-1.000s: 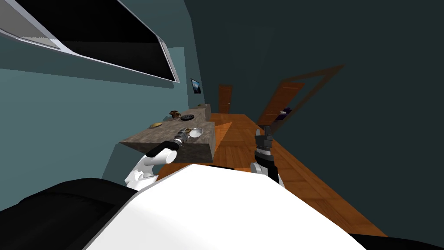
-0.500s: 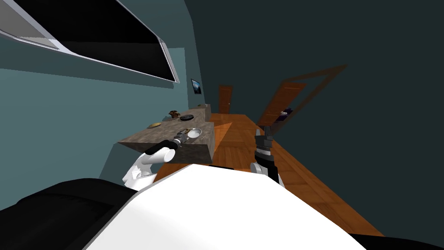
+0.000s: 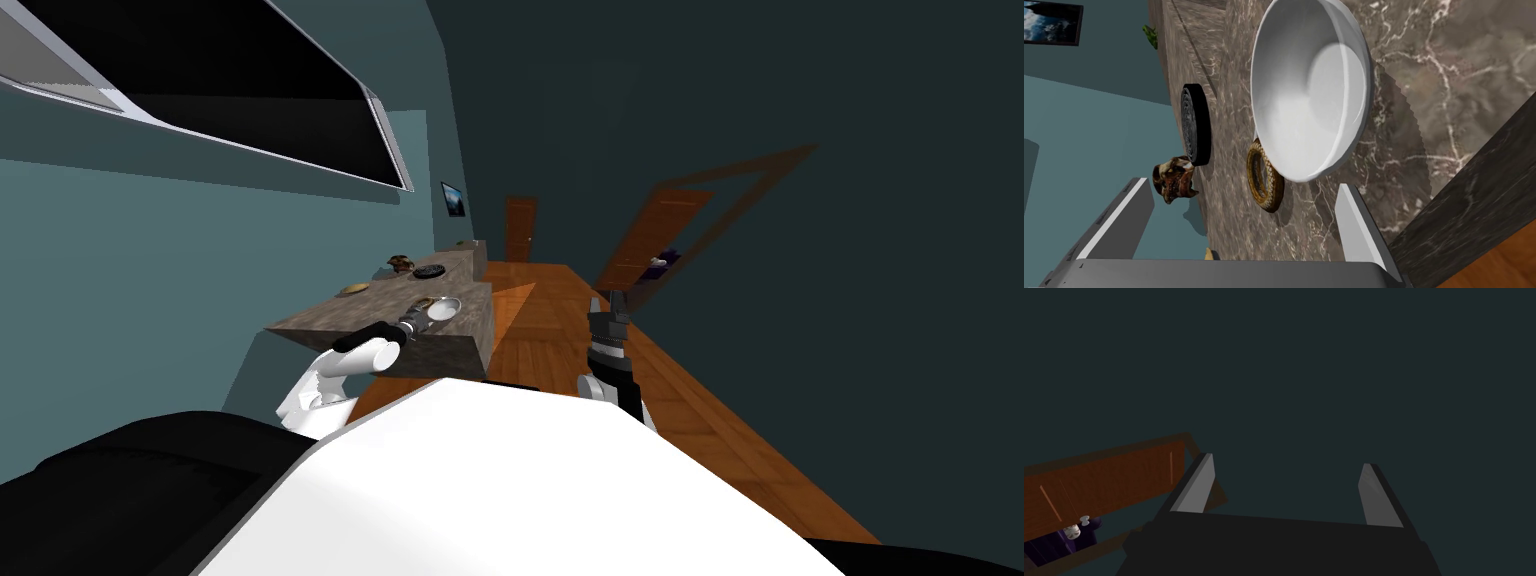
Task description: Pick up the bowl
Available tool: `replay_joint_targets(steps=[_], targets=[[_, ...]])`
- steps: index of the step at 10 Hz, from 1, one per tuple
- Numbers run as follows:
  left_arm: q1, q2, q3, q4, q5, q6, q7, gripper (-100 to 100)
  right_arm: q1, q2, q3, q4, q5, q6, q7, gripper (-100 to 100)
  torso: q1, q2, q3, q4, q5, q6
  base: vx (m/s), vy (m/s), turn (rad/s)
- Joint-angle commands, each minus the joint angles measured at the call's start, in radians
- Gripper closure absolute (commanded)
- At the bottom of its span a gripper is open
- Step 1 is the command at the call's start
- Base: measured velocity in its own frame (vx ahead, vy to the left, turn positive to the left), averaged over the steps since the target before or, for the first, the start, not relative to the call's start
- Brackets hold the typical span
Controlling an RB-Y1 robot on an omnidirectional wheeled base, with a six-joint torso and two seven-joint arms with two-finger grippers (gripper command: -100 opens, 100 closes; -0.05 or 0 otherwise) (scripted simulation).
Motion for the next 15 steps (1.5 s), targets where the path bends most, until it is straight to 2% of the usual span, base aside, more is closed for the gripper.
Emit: replay_joint_targets(steps=[1,2,4,5,10,15], targets=[[-0.015,0.009,0.017,0.016,0.010,0.050,0.000,-100,0.000,0.000,0.000,0.000,0.000,0.000,0.000,0,0.000,0.000,0.000,0.000,0.000,0.000,0.069,-0.060,0.031],[-0.015,0.009,0.017,0.016,0.010,0.060,0.000,-100,0.000,0.000,0.000,0.000,0.000,0.000,0.000,0,-0.001,-0.001,0.000,0.000,0.000,0.000,0.059,-0.046,0.026],[-0.034,0.021,0.043,0.046,0.029,0.125,-0.005,-100,0.000,0.000,0.000,0.000,0.000,0.000,0.000,0,0.000,-0.001,0.000,0.000,0.000,0.000,0.076,-0.066,0.050],[-0.034,0.021,0.043,0.046,0.029,0.142,-0.005,-100,0.000,0.000,0.000,0.000,0.000,0.000,0.000,0,-0.002,-0.002,-0.001,0.000,0.000,0.000,0.081,-0.058,0.034],[-0.066,0.046,0.086,0.107,0.057,0.280,-0.014,-100,0.000,0.000,0.000,0.000,0.000,0.000,0.000,0,0.001,0.000,0.000,0.000,0.000,0.000,0.060,-0.045,0.062],[-0.085,0.074,0.115,0.169,0.081,0.408,-0.023,-100,0.000,0.000,0.000,0.000,0.000,0.000,0.000,0,0.000,-0.006,-0.003,-0.001,0.000,0.000,0.126,-0.054,0.022]])
